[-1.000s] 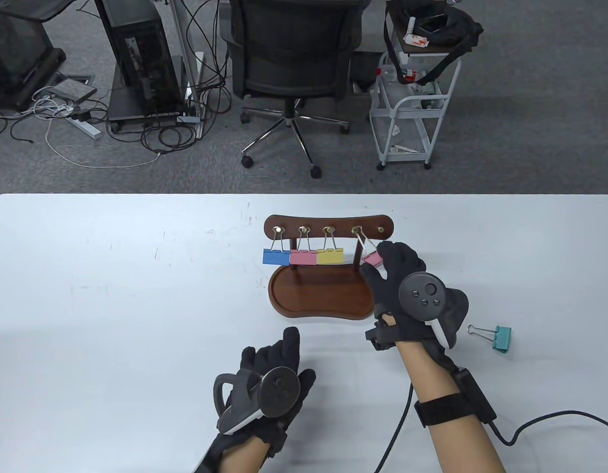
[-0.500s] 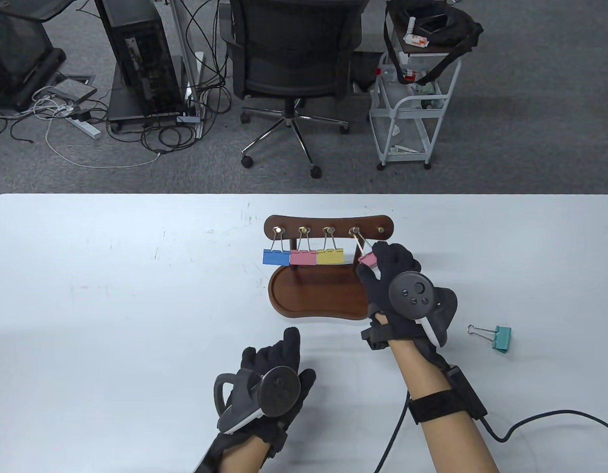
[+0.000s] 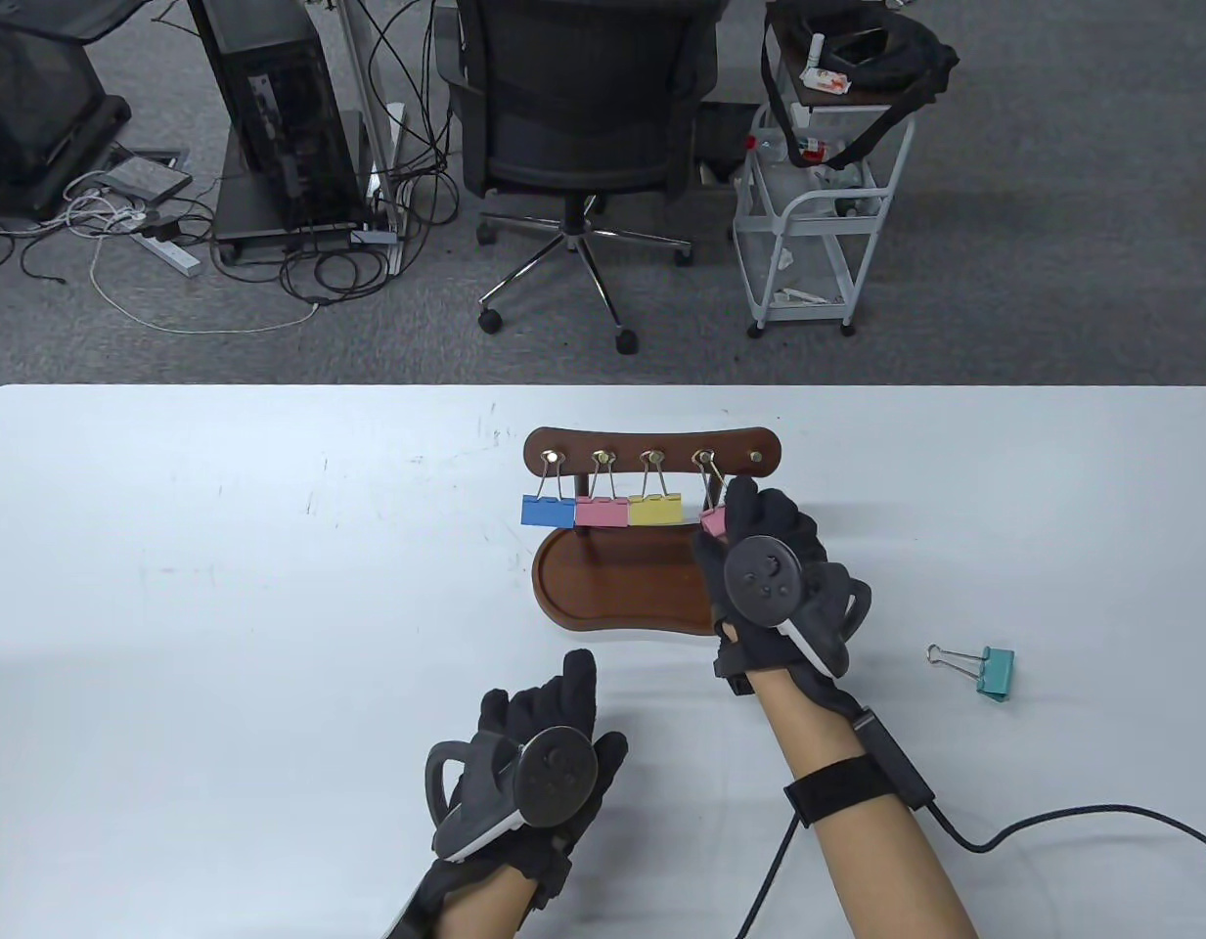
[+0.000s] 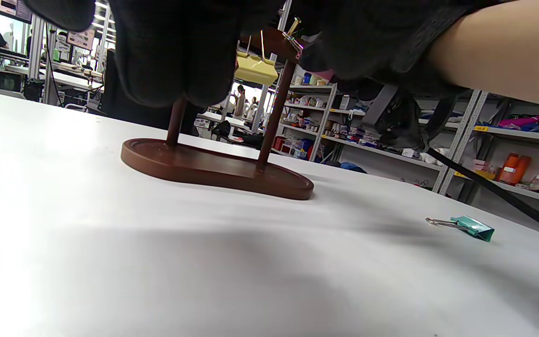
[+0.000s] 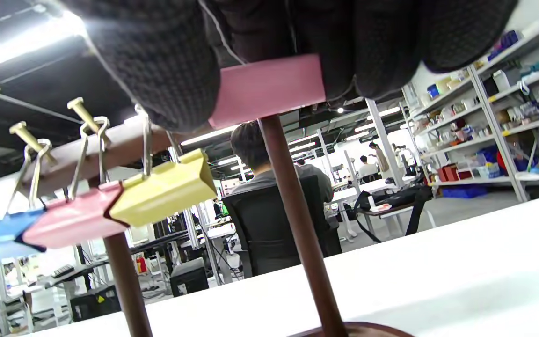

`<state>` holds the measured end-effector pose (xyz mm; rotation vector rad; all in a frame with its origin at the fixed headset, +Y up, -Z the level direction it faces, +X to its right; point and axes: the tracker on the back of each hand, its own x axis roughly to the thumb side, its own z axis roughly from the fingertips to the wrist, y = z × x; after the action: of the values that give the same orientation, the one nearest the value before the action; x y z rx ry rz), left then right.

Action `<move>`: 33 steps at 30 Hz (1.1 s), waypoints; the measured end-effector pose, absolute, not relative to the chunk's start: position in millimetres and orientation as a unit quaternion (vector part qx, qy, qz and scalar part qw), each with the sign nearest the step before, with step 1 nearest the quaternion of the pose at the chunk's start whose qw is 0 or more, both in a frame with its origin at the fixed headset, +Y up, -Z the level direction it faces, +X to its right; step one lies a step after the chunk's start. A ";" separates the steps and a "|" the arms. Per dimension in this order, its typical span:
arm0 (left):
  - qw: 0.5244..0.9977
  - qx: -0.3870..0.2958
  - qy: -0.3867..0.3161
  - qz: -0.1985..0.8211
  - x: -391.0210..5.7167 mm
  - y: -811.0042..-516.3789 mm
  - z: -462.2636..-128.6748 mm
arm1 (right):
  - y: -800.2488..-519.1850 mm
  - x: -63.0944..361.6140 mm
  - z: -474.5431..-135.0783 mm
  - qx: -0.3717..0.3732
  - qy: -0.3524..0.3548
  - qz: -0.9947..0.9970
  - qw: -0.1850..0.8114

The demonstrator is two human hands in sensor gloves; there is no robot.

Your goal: Hook binder clip onto key rack

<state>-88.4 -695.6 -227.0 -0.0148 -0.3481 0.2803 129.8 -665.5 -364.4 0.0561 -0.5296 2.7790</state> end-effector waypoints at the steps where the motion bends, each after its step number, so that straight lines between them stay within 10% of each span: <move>1: 0.975 -0.008 -0.174 0.138 -88.0 -695.8 -227.0 | -666.7 128.6 -365.1 0.021 -0.184 0.971 0.154; 33: 0.974 -0.014 -0.175 0.140 -87.3 -697.2 -227.6 | -667.3 145.9 -360.3 0.016 -0.158 0.975 0.155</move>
<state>-87.3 -697.2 -227.6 -0.0291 -0.3535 0.2815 145.9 -667.3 -360.3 0.0449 -0.4513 2.7944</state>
